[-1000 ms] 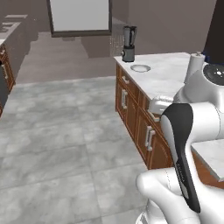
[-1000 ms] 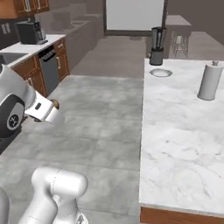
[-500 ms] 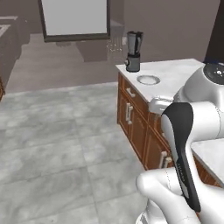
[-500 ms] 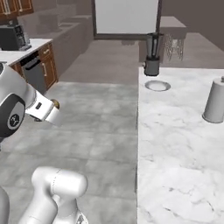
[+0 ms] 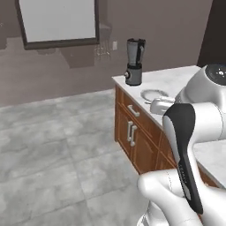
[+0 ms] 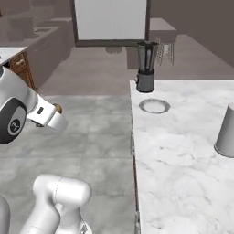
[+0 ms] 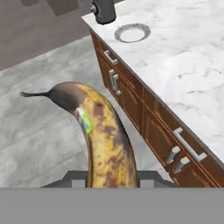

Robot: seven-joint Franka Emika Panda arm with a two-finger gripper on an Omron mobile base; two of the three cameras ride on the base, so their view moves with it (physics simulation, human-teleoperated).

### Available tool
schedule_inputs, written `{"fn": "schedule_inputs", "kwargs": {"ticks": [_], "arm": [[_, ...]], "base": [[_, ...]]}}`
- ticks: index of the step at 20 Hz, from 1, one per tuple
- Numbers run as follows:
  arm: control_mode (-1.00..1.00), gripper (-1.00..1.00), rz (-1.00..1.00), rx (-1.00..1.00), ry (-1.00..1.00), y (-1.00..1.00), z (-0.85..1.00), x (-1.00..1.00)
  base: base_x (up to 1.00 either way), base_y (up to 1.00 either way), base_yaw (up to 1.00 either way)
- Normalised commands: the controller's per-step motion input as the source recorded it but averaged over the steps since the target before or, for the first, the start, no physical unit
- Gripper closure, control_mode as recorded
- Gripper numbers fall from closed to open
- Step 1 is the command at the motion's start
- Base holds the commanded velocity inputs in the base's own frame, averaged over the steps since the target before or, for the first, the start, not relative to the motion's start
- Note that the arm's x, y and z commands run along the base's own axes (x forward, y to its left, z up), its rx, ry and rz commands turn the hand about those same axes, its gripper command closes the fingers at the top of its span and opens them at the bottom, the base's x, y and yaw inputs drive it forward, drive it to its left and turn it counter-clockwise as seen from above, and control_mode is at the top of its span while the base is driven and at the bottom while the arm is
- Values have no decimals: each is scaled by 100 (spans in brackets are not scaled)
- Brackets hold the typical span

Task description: Pick the banana and mango from the fridge and place them on the plate next to the blender to make a fruit smoothie.

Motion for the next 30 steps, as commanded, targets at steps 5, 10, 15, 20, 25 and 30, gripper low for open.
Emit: {"fn": "schedule_inputs", "kwargs": {"ticks": [5,10,15,20,25,30], "arm": [[100,100,0,0,0,0,0,0],[100,100,0,0,0,0,0,0],[100,100,0,0,0,0,0,0],[100,100,0,0,0,0,0,0],[100,100,0,0,0,0,0,0],[100,100,0,0,0,0,0,0]], "base": [[100,43,-36],[97,55,-41],[54,46,-50],[20,49,-61],[5,63,-65],[47,77,-54]]}}
